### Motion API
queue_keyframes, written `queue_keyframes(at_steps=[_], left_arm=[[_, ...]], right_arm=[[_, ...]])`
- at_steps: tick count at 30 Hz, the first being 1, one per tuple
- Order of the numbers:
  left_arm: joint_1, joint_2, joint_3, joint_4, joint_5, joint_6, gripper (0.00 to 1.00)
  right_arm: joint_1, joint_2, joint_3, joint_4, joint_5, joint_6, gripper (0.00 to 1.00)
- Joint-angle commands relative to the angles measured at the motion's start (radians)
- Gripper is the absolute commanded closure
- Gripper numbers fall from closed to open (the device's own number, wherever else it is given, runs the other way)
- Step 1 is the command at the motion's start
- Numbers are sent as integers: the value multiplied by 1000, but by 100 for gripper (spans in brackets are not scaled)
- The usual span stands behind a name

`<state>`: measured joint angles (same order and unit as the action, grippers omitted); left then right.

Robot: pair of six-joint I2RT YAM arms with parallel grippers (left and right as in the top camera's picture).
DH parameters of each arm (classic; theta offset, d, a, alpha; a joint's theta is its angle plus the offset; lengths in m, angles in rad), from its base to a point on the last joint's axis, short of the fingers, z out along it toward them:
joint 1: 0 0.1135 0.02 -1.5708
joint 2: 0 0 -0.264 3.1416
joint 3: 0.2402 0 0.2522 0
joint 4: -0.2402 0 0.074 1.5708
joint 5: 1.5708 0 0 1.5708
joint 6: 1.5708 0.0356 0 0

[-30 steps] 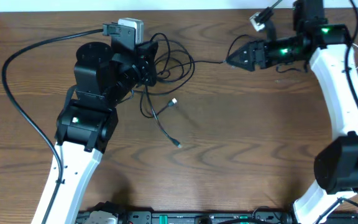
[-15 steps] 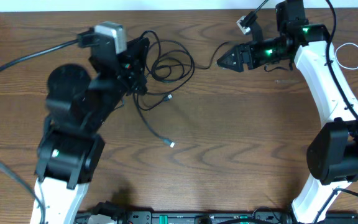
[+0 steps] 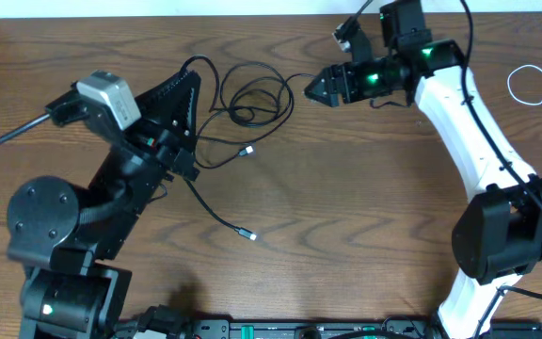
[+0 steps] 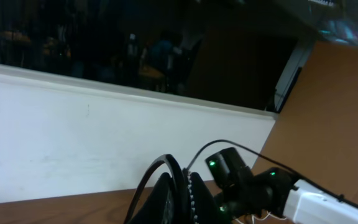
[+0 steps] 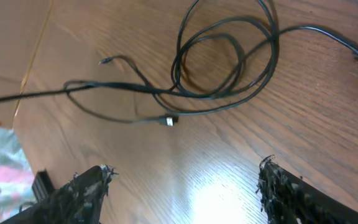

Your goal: Untangle cables

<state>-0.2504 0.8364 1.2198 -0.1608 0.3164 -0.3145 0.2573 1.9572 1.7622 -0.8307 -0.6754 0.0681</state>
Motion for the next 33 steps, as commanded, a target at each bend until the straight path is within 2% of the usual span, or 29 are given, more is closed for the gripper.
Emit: queue_keyframes(at_steps=[1,4,8,11,14,26,33], left_arm=[[3,-10,13,-13,13,-14,93],[3,-10,13,-25,13,-14,92],[3,-10,13,-28,13,-14,93],[3,-10,13,-28,13,-33,93],[3,-10,13,-28,13,-40,93],[3,-10,13,-7,12,-66,93],[3,-10,13,-8,4,-66,93]], right_arm=[[47,43,5,27,67,138,24],[78,63,5,35,68,130,24],[114,89,5,42,72,13,22],[120,111,5,50,75,-76,16],[120,141,5,53,74,-168,13],[130,222,5,73,107,-455,13],[142,269,5,150,259,-491,12]])
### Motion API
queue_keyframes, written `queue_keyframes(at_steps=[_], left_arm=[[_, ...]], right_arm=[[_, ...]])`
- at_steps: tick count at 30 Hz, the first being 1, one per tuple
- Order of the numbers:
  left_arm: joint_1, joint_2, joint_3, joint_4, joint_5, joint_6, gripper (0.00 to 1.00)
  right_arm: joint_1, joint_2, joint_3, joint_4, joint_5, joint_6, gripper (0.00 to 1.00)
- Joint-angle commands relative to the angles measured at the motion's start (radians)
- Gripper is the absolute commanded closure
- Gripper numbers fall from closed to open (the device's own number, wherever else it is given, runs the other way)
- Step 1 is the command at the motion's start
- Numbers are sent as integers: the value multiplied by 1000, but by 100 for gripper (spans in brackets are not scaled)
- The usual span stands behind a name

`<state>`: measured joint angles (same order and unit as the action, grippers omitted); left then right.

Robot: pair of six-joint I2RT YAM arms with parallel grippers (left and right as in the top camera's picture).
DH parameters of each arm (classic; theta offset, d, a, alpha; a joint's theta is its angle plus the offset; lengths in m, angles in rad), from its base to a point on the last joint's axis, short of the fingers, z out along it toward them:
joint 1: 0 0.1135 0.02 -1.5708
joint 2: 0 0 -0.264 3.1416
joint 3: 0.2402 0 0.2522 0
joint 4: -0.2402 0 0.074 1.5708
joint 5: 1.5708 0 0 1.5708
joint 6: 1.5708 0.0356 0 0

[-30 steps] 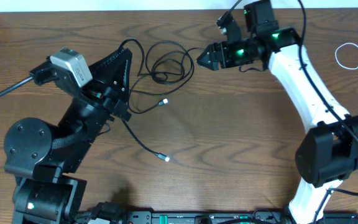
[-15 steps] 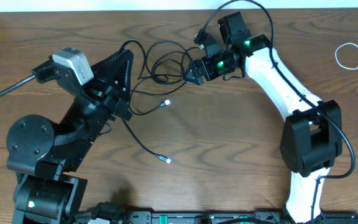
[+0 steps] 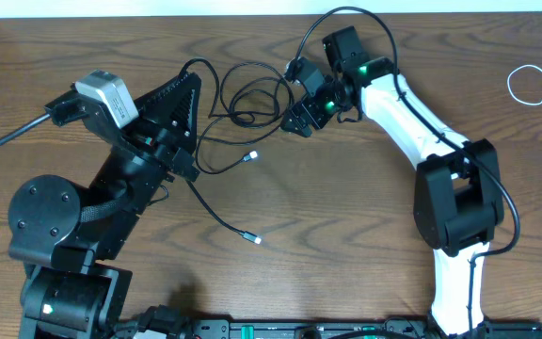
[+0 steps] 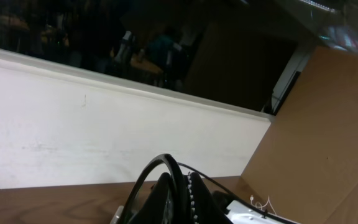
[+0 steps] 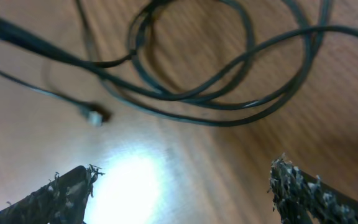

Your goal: Untangle cables

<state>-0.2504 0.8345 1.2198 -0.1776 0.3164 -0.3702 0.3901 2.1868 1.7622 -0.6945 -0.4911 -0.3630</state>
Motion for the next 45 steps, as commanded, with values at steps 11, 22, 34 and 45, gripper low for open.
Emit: queue_keyframes(at_steps=[11,22,34,45], left_arm=[[3,-7,13,8,5,-10,92],[3,-6,13,7,5,-10,93],[3,-6,13,7,4,-10,93],[3,17,13,-31,-60,-10,93]], right_arm=[[63,116,5,202,61,-167,14],[136,164,5,438,177,-157,28],[128,143,5,498,192,-30,99],[-23,-90,5,218,47,32,99]])
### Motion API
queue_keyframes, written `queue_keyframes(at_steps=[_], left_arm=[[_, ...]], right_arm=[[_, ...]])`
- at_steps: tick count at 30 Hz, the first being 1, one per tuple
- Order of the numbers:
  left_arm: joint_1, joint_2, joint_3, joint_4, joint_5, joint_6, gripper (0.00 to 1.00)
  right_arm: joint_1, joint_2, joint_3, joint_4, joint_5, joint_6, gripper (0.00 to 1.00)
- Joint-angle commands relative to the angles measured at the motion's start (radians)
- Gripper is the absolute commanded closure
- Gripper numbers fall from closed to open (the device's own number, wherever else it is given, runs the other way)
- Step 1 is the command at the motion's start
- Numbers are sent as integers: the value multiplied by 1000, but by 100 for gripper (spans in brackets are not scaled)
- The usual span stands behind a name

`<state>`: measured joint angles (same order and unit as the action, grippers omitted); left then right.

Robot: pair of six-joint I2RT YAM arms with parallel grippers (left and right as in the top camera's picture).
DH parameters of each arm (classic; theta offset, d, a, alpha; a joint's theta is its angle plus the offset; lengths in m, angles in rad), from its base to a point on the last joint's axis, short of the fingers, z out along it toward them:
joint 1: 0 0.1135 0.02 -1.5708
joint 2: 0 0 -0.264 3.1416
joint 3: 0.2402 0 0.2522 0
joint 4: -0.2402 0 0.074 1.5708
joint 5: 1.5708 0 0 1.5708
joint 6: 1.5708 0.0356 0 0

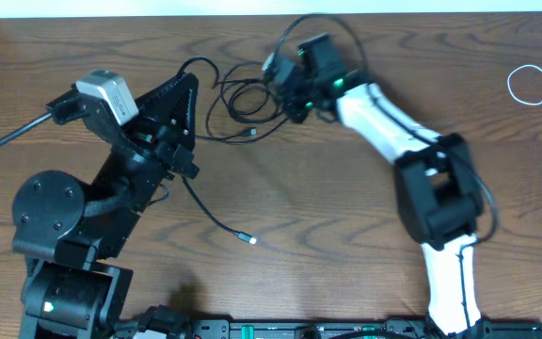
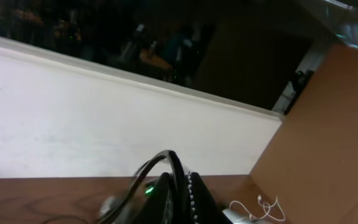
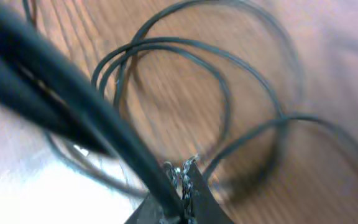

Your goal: Untangle cables

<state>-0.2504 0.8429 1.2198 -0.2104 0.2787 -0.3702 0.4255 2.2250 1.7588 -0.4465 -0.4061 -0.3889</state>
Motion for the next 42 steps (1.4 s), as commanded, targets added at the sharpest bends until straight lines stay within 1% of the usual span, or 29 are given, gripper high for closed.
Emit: queue_keyframes(at_steps=[1,5,10,12,17,20,25,29,33,36,38,39,42], left_arm=[[3,13,13,2,-22,-10,93],[3,24,13,-2,-23,-9,93],[3,38,13,-44,-68,-9,93],[3,45,13,-66,-90,-9,92],[3,59,13,-116,-138,-9,93],[3,68,13,-146,-142,-8,93],[3,74,13,-164,-142,-5,93],[3,80,13,-187,-151,20,93],[3,95,13,-259,-234,21,92],[3,119,13,-337,-272,24,93],[3,151,13,-413,-272,29,93],[3,188,13,-488,-272,29,93],[3,262,13,-600,-272,29,92]], right_arm=[[-81,-153,8,-57,-38,66,99],[-168,-246,8,-145,-38,90,99],[-264,-374,8,-228,-39,94,99],[-302,-430,8,-246,-45,117,99],[-400,-542,8,-266,-142,166,99],[-472,-602,8,-282,-208,176,99],[-553,-649,8,-290,-211,233,99],[-610,-671,8,-290,-211,296,99],[-654,-679,8,-292,-211,349,99],[-668,-679,8,-297,-210,360,99],[-674,-679,8,-301,-208,364,99],[-676,-679,8,-301,-203,370,99],[-676,-679,8,-301,-199,370,99]])
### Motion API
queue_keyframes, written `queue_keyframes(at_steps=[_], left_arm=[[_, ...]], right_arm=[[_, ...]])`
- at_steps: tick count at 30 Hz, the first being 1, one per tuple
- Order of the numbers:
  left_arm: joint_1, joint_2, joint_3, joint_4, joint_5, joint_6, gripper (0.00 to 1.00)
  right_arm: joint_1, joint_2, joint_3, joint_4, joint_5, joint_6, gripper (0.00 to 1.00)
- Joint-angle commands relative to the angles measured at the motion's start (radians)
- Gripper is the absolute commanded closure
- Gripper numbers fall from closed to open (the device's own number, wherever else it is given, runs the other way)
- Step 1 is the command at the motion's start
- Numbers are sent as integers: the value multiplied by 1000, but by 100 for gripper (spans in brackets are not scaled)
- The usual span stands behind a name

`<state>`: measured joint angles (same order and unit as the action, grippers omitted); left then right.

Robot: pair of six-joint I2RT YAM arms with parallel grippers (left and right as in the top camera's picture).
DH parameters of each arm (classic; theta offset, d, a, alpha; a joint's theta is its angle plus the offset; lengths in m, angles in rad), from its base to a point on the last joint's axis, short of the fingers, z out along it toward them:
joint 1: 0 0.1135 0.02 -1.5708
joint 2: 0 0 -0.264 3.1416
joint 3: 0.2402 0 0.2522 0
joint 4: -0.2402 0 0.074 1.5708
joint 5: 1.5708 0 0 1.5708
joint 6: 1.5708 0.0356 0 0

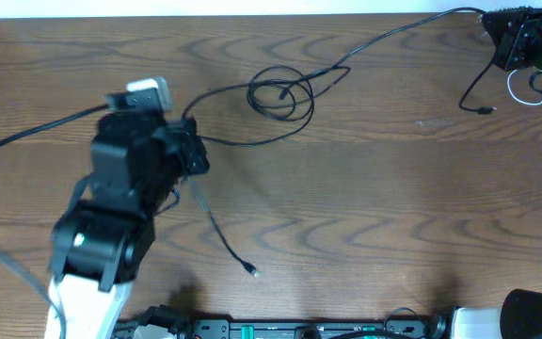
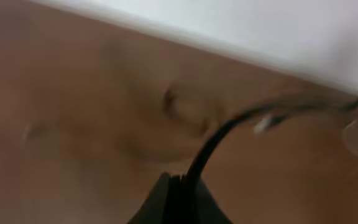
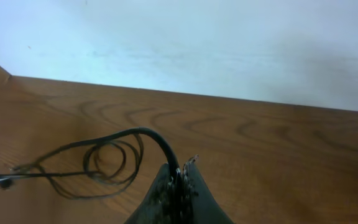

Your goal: Untangle cables

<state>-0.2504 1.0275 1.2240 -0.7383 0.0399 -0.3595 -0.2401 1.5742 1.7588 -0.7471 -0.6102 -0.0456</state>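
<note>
A black cable [image 1: 384,38] runs taut from my left gripper [image 1: 196,155] through a small knot of loops [image 1: 280,94] to my right gripper [image 1: 497,33] at the far right corner. Both grippers are shut on it. One free end with a plug [image 1: 252,271] trails from the left gripper toward the front. Another short end [image 1: 483,111] hangs below the right gripper. In the right wrist view the cable [image 3: 160,146] rises from the closed jaws, and the loops [image 3: 104,162] lie beyond. The left wrist view is blurred, with the cable [image 2: 213,140] leaving the closed jaws.
A thin white cable [image 1: 534,89] lies at the right edge, close to the right arm. The left arm's own grey lead [image 1: 26,132] crosses the left side of the table. A white wall [image 3: 185,43] runs along the far edge.
My right gripper, shut on the cable at the coil in the top middle, is now at the far right corner with the cable stretched out. The coil has shrunk. The left arm has turned and lowered.
My left gripper held one part of the cable throughout. The right gripper stood open to the right of the coil, then open over it, then shut on a strand in it. Now it is far to the right, and the tangle is drawn into small loops.
</note>
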Motion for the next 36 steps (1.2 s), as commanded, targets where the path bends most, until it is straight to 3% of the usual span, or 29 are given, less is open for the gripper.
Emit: queue_keyframes(at_steps=[1,7,16,21,24,29,36], left_arm=[[3,104,8,-101,-33,18,93],[3,263,8,-189,42,18,93],[3,512,8,-201,446,127,92],[3,594,8,-203,589,198,57],[3,615,8,-203,651,271,42],[2,616,9,-138,687,412,36],[-22,617,8,90,686,435,34]], right_arm=[[-11,-28,8,-1,5,27,99],[-11,-28,8,-2,4,31,99],[-9,-28,8,-5,-3,31,99],[-9,-28,8,-5,-3,31,99],[-9,-28,8,-5,-3,31,99],[-9,-28,8,-5,-3,31,99],[-7,-28,8,-13,-3,31,99]])
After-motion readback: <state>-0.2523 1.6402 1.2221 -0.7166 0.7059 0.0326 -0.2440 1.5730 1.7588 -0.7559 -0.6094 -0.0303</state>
